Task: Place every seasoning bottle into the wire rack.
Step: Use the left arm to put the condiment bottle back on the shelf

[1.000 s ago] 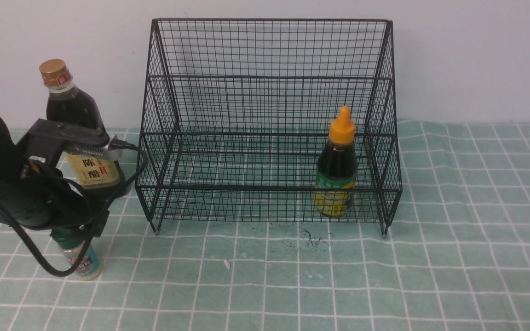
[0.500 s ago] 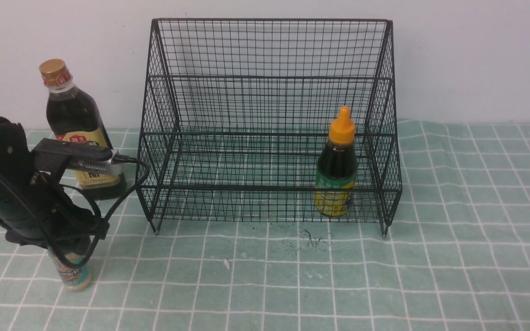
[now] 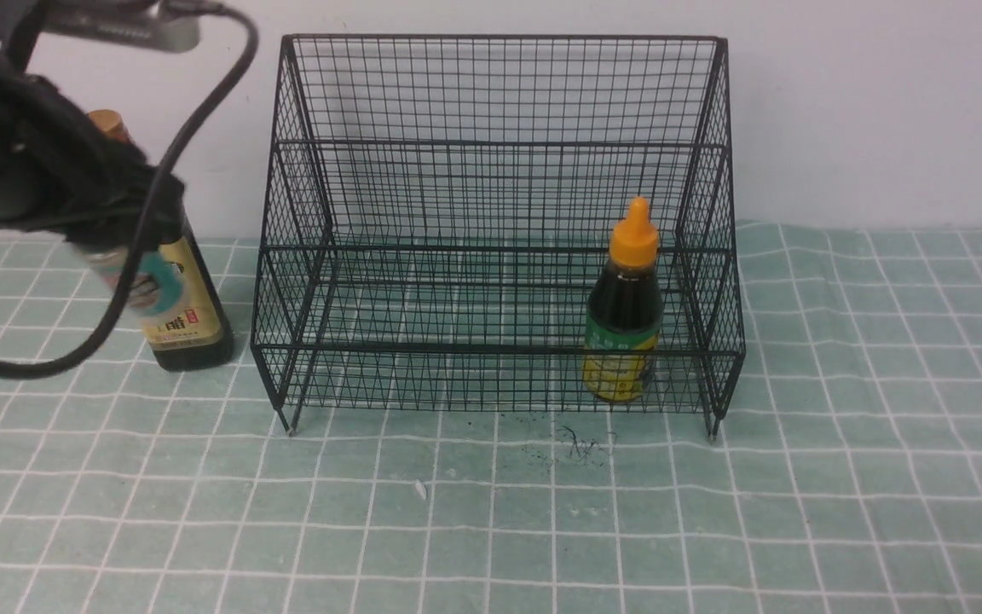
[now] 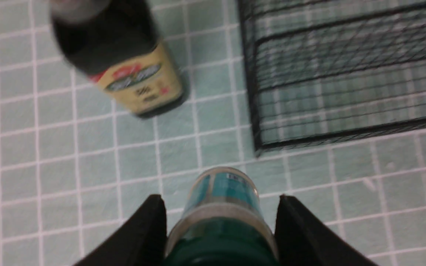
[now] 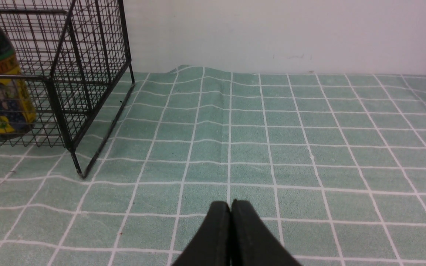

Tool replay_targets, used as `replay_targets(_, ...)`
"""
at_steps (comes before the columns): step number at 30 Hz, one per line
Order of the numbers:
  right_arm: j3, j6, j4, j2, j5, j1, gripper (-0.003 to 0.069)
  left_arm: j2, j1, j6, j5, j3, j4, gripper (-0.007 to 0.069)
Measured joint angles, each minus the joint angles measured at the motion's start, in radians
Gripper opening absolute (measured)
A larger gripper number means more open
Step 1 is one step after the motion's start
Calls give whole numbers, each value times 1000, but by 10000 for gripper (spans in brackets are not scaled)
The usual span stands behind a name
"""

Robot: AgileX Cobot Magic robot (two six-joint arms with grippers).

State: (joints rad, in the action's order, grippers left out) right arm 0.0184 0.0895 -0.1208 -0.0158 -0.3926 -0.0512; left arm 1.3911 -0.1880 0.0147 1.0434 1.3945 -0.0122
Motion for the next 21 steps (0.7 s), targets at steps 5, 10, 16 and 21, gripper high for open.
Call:
replay_targets(5, 0, 0, 0, 0, 0, 0, -10, 130, -94, -26, -32, 76, 5, 340)
replay_targets(10, 0, 0, 0, 0, 0, 0, -10, 268, -124, -28, -99, 104, 12, 340)
replay_targets(16, 0, 0, 0, 0, 0, 0, -10, 377, -126, -28, -169, 104, 12, 340)
replay_targets(21, 0, 0, 0, 0, 0, 0, -10, 424, -126, -28, -185, 106, 6, 340)
